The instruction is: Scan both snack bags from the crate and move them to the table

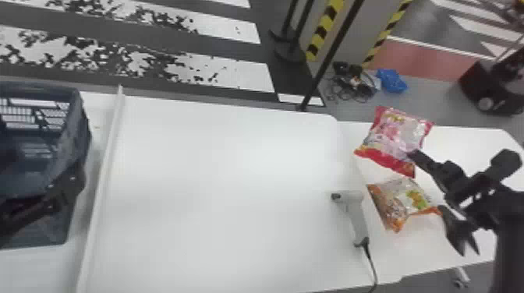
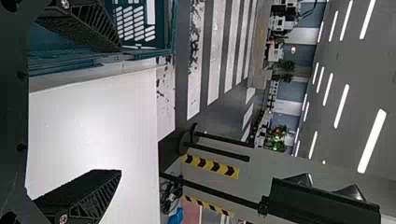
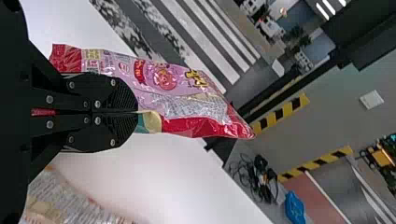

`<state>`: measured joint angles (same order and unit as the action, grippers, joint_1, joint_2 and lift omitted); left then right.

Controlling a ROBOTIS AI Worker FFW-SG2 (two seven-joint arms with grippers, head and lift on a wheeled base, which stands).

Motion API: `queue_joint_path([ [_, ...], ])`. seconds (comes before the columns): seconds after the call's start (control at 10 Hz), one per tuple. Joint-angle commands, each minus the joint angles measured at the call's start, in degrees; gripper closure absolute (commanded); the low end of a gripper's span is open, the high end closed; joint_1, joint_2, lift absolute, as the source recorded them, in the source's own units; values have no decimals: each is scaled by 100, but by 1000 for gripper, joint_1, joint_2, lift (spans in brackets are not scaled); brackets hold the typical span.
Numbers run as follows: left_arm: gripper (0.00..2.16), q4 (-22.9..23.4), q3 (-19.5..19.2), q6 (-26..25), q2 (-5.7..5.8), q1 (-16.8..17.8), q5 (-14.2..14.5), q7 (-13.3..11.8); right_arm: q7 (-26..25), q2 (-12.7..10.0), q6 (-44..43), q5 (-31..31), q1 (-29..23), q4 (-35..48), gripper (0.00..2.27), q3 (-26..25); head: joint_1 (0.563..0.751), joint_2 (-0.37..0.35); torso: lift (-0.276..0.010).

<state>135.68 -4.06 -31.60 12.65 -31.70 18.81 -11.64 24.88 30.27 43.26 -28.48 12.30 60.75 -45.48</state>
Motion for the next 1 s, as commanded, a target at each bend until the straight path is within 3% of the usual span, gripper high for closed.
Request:
queue_joint_path([
  [0.0,70,-42,1,0,19,50,17,-5,-352,-21,-374,36,44,-441,2240,66,695,-350,-87],
  [0.3,70,-112,1,0,63,138,52,-23,-985,-47,-779,370,88,-784,2240,312,695,-350,-87],
  [0.4,70,-121,1,0,63,147,52,-23,-1266,-39,-656,396,97,-793,1980,417,695,-350,-87],
  [0.5,70,-139,1,-18,45,173,52,-23,-1416,-47,-515,396,88,-767,643,496,695,-350,-87],
  [0.6,70,-156,1,-18,19,190,35,-23,-1618,-91,-251,299,-8,-512,-2,461,695,-350,-87],
  [0.9,70,-156,89,-18,10,208,0,39,-1961,-768,522,-87,-1054,1905,53,197,695,-350,-87],
])
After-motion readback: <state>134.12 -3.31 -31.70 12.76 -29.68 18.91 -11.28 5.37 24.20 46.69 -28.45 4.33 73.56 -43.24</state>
